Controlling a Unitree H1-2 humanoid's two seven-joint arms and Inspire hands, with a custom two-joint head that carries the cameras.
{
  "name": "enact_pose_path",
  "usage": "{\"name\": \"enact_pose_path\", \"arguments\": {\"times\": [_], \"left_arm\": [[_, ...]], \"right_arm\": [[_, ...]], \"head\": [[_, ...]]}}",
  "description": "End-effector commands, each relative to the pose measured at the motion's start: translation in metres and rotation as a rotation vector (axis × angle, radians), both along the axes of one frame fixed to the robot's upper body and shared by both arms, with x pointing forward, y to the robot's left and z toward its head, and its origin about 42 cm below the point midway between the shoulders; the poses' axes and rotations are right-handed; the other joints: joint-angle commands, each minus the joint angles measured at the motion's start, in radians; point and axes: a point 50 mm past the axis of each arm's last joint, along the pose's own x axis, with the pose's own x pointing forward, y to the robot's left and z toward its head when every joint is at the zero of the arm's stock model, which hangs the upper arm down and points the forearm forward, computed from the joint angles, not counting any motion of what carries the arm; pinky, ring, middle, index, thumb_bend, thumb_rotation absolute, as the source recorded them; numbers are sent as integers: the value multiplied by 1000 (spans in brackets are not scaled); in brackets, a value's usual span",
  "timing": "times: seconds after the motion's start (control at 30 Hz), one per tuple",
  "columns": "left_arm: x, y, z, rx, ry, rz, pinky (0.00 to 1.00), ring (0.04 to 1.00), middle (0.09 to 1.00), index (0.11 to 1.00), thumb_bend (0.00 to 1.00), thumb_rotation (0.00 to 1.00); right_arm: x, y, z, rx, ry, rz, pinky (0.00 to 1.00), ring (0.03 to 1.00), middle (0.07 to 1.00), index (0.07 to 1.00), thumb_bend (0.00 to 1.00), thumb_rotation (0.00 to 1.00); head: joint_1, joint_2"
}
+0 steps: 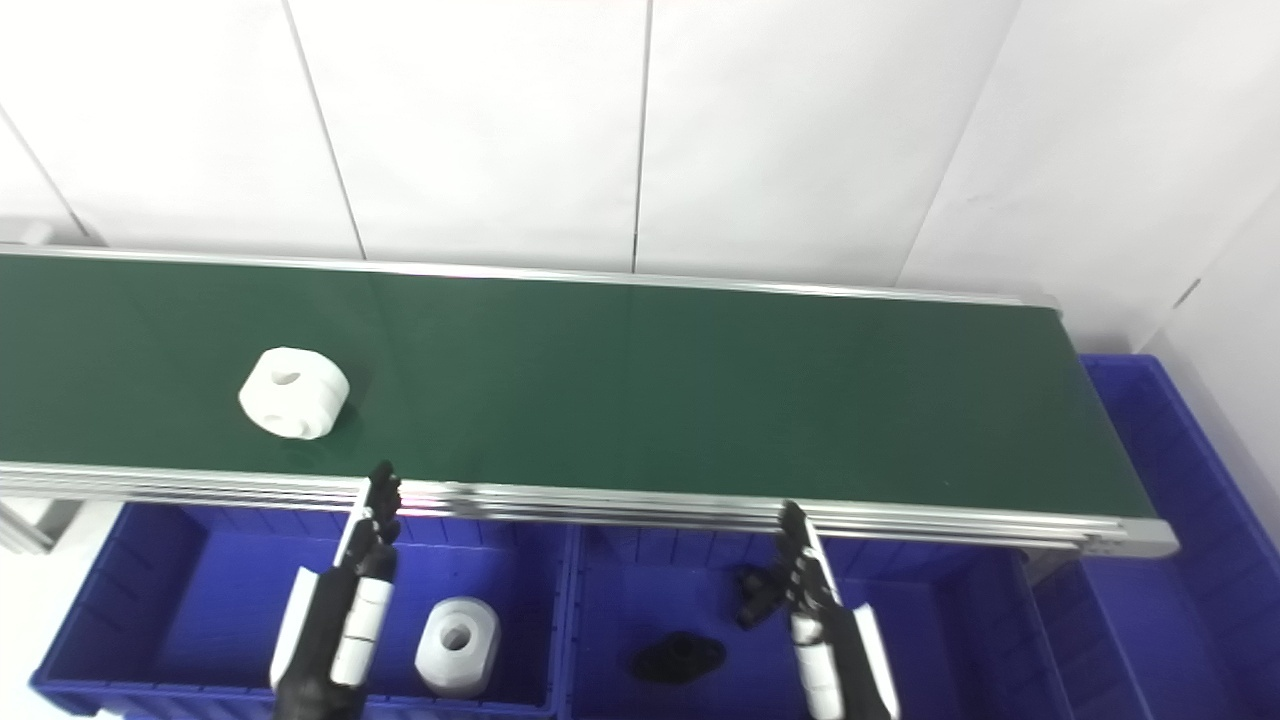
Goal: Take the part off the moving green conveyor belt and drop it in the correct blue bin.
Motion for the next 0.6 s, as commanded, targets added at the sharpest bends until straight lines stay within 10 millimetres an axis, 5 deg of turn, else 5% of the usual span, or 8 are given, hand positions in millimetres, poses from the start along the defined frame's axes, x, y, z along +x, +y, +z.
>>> {"name": "enact_pose_path", "arguments": {"times": [0.0,0.2,0.57], "left_arm": [[2,-8,3,8,-59,21,972,962,993,1000,587,1000],[10,-16,-3,-23,-92,69,830,896,927,925,546,912],[13,-20,-5,4,-74,63,790,897,930,920,540,952]], "right_arm": [[4,-8,2,18,-86,4,1000,1000,1000,1000,924,980],[8,-15,-10,8,-77,10,1000,1000,1000,1000,937,998],[8,-19,-14,8,-68,19,1000,1000,1000,1000,919,1000]], "head": [[33,-37],[56,-72],[76,-101]]}}
